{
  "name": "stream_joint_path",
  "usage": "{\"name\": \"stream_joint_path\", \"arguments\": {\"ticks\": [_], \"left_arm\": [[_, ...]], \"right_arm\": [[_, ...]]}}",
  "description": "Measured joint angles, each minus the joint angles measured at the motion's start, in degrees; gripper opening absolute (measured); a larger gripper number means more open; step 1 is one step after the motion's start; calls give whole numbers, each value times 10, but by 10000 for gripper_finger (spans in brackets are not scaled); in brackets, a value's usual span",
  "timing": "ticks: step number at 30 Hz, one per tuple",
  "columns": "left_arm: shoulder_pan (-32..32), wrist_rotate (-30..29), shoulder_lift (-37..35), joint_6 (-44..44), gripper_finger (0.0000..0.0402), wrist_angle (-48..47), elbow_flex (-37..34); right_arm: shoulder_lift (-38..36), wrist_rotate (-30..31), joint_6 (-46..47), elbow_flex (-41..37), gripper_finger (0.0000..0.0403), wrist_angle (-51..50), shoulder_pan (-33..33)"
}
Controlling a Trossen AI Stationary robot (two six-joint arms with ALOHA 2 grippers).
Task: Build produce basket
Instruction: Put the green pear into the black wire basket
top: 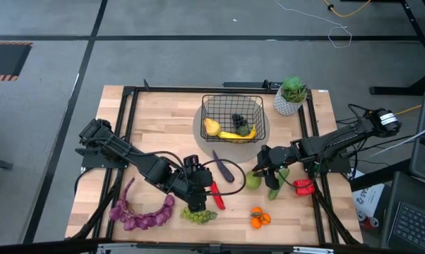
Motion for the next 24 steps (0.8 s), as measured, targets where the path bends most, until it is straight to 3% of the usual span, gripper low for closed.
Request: {"name": "stream_joint_path", "arguments": {"ticks": [9,15,24], "left_arm": [[0,0,0,0,264,0,0],[0,0,0,0,264,0,0],[0,0,0,0,264,0,0]], "right_arm": [[0,1,-2,0,11,6,0],[0,0,-7,7,4,16,0],[0,-20,-92,78,2,14,0]]}}
